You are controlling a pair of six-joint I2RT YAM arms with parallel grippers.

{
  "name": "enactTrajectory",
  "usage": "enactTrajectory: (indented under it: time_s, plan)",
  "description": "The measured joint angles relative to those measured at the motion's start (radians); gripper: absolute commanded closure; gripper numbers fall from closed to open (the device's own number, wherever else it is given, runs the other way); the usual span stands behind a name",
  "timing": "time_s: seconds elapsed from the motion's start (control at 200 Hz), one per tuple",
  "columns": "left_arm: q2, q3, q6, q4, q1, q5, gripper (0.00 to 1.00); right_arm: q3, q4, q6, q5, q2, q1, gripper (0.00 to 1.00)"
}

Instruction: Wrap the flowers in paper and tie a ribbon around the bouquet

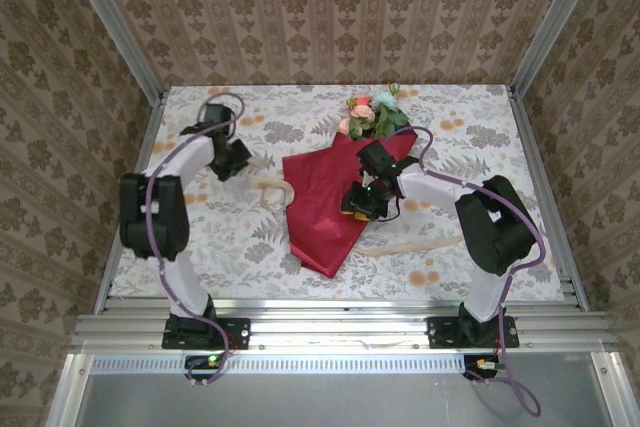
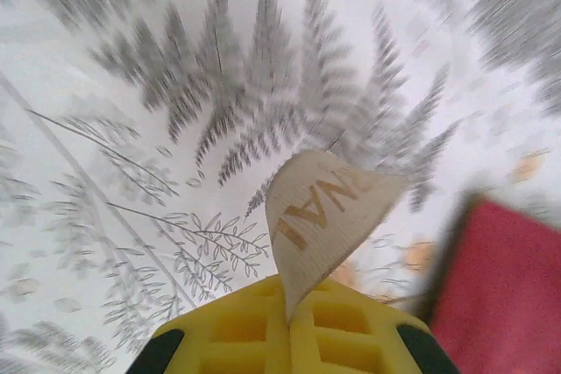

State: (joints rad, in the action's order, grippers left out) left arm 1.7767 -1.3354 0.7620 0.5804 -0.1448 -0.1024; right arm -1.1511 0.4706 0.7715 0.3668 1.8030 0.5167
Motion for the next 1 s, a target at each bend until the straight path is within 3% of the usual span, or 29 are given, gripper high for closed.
enactTrajectory:
  time_s: [0.195,0.32,0.56,0.67,0.72,0.87,0.945,1.0]
  plan:
    - [-0.229,-0.001,0.009,-0.007,-0.014,0.002,1.0,-0.004,-0.003,-0.008,0.006,0.022,0.0,0.62]
    - [-0.285,-0.003,0.039,-0.067,-0.087,-0.058,1.0,-0.013,-0.004,-0.01,0.008,0.039,0.0,0.62]
    - [-0.145,-0.139,0.184,-0.299,-0.393,-0.256,1.0,-0.014,-0.02,-0.011,0.015,0.056,0.0,0.62]
    - [-0.037,-0.154,0.279,-0.433,-0.486,-0.325,0.99,-0.014,-0.027,-0.011,0.015,0.056,0.0,0.62]
    - [0.04,-0.172,0.326,-0.484,-0.51,-0.356,0.91,-0.013,-0.031,-0.011,0.014,0.056,0.001,0.63]
    - [0.25,-0.236,0.44,-0.585,-0.531,-0.402,0.44,-0.004,-0.055,-0.011,0.014,0.05,0.001,0.63]
    - [0.292,-0.237,0.466,-0.572,-0.528,-0.399,0.31,0.007,-0.06,-0.01,0.014,0.043,0.001,0.63]
    - [0.295,-0.237,0.467,-0.55,-0.521,-0.39,0.29,0.011,-0.064,-0.01,0.014,0.042,0.001,0.63]
